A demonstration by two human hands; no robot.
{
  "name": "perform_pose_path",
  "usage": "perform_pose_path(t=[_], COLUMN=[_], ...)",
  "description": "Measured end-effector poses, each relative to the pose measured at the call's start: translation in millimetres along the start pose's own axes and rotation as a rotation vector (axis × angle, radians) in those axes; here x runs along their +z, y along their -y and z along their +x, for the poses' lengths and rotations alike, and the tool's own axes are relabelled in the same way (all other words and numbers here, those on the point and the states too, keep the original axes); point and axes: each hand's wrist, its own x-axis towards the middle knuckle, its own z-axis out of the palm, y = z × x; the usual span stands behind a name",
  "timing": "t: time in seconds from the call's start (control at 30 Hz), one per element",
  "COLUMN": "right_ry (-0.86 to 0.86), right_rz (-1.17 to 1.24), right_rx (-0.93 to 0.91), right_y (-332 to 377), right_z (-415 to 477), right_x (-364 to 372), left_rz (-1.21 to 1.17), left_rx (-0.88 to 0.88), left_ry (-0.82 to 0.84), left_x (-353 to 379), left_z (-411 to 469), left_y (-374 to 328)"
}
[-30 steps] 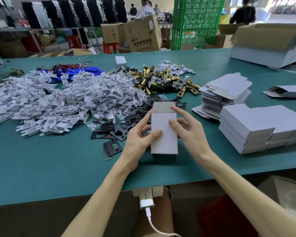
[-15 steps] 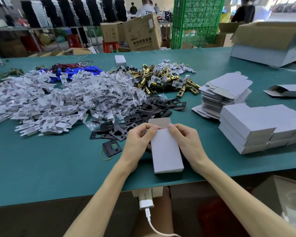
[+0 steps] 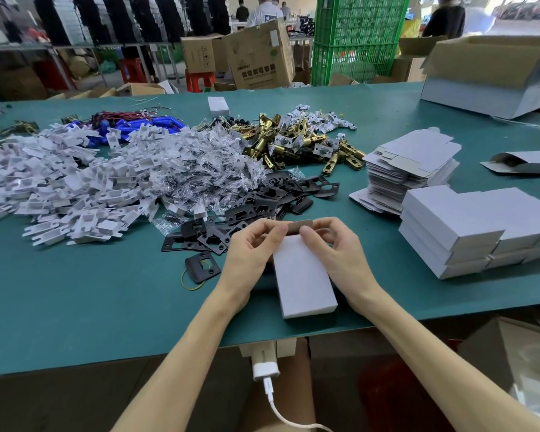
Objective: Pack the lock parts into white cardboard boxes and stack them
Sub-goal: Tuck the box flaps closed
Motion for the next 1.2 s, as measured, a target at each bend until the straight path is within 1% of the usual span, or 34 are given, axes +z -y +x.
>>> perform_pose_path(t=[0.13,0.3,0.47,0.53,0.63,0.73,0.97,1.07,1.2], right_ry=[0.013,0.025,0.033,0.090,0.234,0.269,0.204,0.227,0.241], right_rz=[-0.026,-0.085,-0.021,0.018,0.106,0.180,0.223,0.224,0.263], right_rx=[-0.010,-0.007,0.012,0.039,0.119,0.168,0.173,0.161,0.182], right_y=[-0.9,-0.6,4.4,6.9,9.4,10.9,10.5,11.2,13.0], right_z=[0.5,-0.2,-3.6,-5.5,-6.4,-5.8,-6.1,-6.6,-6.5], right_x=[0.6,0.8,1.5,0.8,-2.0,-5.6,-8.5,-10.4,-13.2], left_rz=[-0.006,0.060,0.068,0.057,0.041,0.004,-0.068,-0.124,-0.171], left_rx=[-0.014,-0.001,-0.020,-0.027,-0.027,-0.057,-0.057,-0.077,-0.112], left_ry=[-0.027,-0.037,-0.043,-0.065,-0.136,-0.188,-0.144,-0.127,-0.057], left_x=[2.5,1.2,1.2,2.3,1.3,-0.5,1.5,-1.4,-4.4], left_z=[0.3,1.2,-0.9,-0.8,0.6,1.9,2.6,3.5,3.7], left_y=[-2.2,1.7,-0.3,-1.7,-1.4,1.7,0.3,1.2,-1.4])
